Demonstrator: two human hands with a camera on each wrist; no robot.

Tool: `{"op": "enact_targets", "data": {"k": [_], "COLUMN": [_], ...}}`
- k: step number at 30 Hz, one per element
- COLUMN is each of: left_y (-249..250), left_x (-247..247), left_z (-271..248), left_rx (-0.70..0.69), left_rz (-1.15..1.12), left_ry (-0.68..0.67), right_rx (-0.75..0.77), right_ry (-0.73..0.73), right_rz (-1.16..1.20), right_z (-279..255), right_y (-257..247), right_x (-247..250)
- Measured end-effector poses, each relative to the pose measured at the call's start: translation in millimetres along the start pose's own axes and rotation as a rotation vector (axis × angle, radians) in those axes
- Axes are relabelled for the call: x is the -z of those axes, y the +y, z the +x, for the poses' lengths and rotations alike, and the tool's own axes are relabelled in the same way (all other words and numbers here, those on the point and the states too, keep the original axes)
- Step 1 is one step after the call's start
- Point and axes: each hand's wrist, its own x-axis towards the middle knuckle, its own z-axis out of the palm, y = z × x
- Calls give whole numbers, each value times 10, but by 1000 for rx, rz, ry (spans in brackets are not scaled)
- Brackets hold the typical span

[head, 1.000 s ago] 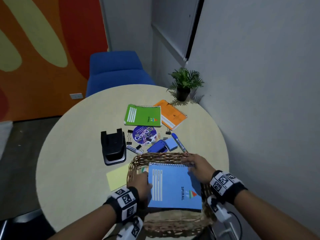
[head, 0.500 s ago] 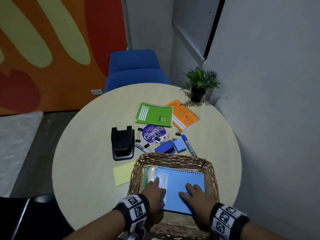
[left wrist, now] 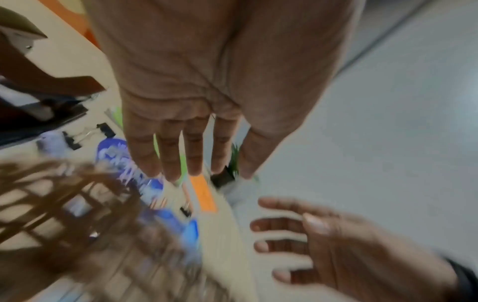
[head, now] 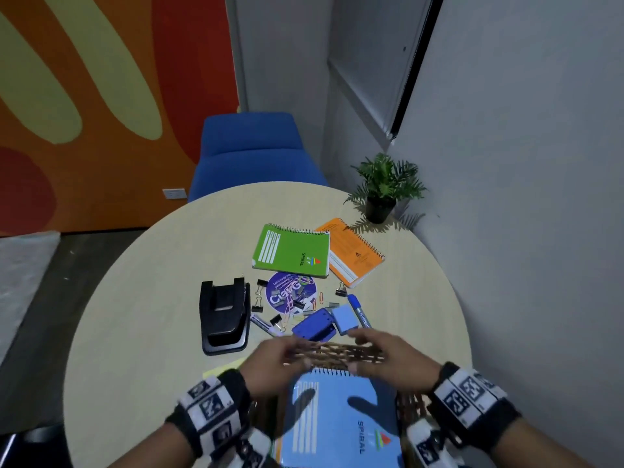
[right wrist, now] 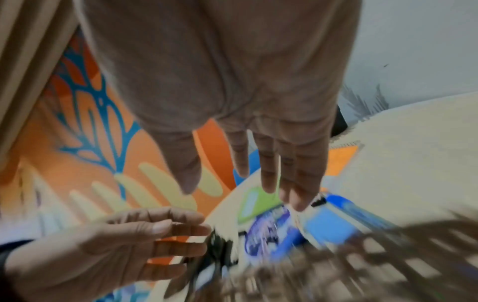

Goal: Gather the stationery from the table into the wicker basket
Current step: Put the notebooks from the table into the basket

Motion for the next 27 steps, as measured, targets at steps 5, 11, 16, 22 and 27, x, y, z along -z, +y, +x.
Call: {"op": "enact_targets", "data": {"k": [5, 11, 16, 22, 27], "left_y": [127, -273, -561, -439, -98], "left_x": [965, 1467, 1387, 1316, 1293], "left_z": [1171, 2163, 2507, 2538, 2188], "left_rx": [225, 505, 593, 507, 394], "left_rz": [-671, -154, -13, 313, -487], "left_ry": [334, 400, 353, 218, 342], "right_rx": [-142, -523, -594, -587, -385], "right_ry": [249, 291, 289, 281, 393], "right_rz": [644, 923, 762, 570, 518], "right_z": [1088, 2165, 2557, 2837, 2627], "right_y": [-291, -82, 46, 74, 27], "right_x": [587, 639, 636, 590, 636]}}
